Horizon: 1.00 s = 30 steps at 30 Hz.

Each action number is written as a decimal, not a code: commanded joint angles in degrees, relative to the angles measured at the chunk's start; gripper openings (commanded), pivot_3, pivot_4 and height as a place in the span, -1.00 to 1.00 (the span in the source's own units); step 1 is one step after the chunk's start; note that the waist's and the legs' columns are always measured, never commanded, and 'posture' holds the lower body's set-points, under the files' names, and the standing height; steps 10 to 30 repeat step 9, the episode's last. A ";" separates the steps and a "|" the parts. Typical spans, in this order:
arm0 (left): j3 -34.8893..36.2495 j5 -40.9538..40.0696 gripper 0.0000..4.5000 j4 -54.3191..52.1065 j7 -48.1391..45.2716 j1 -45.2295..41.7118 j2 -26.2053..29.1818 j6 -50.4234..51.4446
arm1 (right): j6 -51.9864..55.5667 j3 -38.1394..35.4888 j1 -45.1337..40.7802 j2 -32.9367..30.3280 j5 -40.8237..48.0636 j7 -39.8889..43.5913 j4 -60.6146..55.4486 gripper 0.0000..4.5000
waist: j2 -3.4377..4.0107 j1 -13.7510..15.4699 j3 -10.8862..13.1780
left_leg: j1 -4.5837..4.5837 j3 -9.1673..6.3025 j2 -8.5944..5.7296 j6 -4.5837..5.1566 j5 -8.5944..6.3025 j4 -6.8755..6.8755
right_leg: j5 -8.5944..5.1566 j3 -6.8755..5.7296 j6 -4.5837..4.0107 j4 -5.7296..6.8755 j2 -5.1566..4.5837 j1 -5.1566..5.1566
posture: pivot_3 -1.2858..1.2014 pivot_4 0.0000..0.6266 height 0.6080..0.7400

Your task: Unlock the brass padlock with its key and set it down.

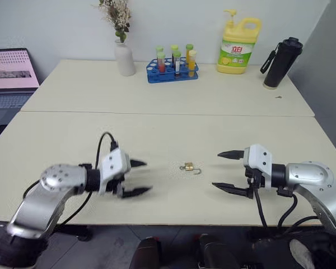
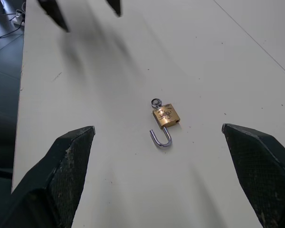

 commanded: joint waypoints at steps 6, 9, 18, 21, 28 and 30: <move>2.28 -1.91 0.74 -3.34 0.88 -1.41 0.00 -0.40 | -2.69 -0.14 -0.71 -1.16 -0.57 3.95 1.84 1.00 | 0.00 0.41 0.00 | 0.01 0.05 0.04 0.01 0.00 0.01 | 0.00 0.02 0.01 0.00 0.03 -0.01 | 0.03 -0.52 1.00; 1.73 -1.74 0.74 -3.03 1.36 -2.35 -0.69 -0.57 | -3.23 -0.16 -0.66 -0.91 -1.10 4.37 2.40 1.00 | 0.00 0.41 0.00 | 0.00 0.03 0.07 0.01 -0.01 -0.01 | 0.00 0.02 0.01 0.00 0.05 -0.02 | 0.03 -0.52 1.00; 1.73 -1.74 0.74 -3.03 1.36 -2.35 -0.69 -0.57 | -3.23 -0.16 -0.66 -0.91 -1.10 4.37 2.40 1.00 | 0.00 0.41 0.00 | 0.00 0.03 0.07 0.01 -0.01 -0.01 | 0.00 0.02 0.01 0.00 0.05 -0.02 | 0.03 -0.52 1.00; 1.73 -1.74 0.74 -3.03 1.36 -2.35 -0.69 -0.57 | -3.23 -0.16 -0.66 -0.91 -1.10 4.37 2.40 1.00 | 0.00 0.41 0.00 | 0.00 0.03 0.07 0.01 -0.01 -0.01 | 0.00 0.02 0.01 0.00 0.05 -0.02 | 0.03 -0.52 1.00; 1.73 -1.74 0.74 -3.03 1.36 -2.35 -0.69 -0.57 | -3.23 -0.16 -0.66 -0.91 -1.10 4.37 2.40 1.00 | 0.00 0.41 0.00 | 0.00 0.03 0.07 0.01 -0.01 -0.01 | 0.00 0.02 0.01 0.00 0.05 -0.02 | 0.03 -0.52 1.00; 1.73 -1.74 0.74 -3.03 1.36 -2.35 -0.69 -0.57 | -3.23 -0.16 -0.66 -0.91 -1.10 4.37 2.40 1.00 | 0.00 0.41 0.00 | 0.00 0.03 0.07 0.01 -0.01 -0.01 | 0.00 0.02 0.01 0.00 0.05 -0.02 | 0.03 -0.52 1.00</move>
